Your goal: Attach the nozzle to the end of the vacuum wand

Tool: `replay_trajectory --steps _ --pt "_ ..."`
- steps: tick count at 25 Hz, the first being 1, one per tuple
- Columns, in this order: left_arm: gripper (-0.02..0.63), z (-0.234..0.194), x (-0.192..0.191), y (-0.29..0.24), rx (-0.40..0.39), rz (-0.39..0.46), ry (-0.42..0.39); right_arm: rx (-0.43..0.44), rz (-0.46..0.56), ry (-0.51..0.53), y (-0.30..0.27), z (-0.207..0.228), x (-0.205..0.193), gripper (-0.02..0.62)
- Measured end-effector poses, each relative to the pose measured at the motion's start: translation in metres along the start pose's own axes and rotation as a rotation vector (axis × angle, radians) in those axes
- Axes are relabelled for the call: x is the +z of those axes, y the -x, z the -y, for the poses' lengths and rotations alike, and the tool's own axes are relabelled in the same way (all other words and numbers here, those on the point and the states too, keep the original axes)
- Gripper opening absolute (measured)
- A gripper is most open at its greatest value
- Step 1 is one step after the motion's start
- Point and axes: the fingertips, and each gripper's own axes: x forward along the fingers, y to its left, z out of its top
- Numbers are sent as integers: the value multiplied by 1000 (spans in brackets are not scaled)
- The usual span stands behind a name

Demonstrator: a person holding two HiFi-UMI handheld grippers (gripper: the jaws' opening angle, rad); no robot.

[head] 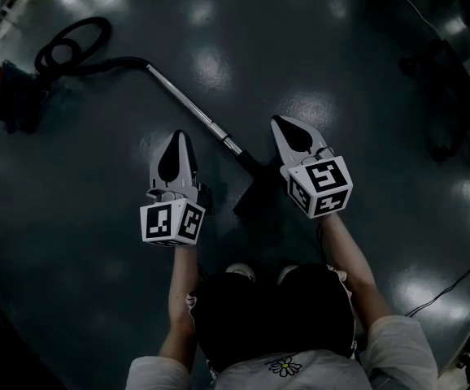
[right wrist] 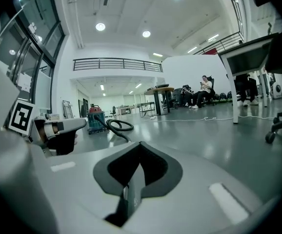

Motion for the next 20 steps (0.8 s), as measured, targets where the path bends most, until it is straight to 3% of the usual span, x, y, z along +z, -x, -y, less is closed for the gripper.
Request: replay_trajectory --steps 3,6,10,14,17,20 --pt "0 5 38 -1 7 28 35 9 -12 -8 4 -2 30 6" --pt "0 20 119 2 10 24 35 15 -43 -10 23 -21 99 6" --pt "0 51 266 7 35 22 38 42 -83 42 64 -61 238 6" --pt "0 88 441 10 44 56 68 69 -100 87 114 -103 402 6" --pt "0 117 567 29 50 65 104 58 -109 83 163 -134 520 6" --pt "0 147 662 65 67 46 141 46 -103 36 222 -167 614 6"
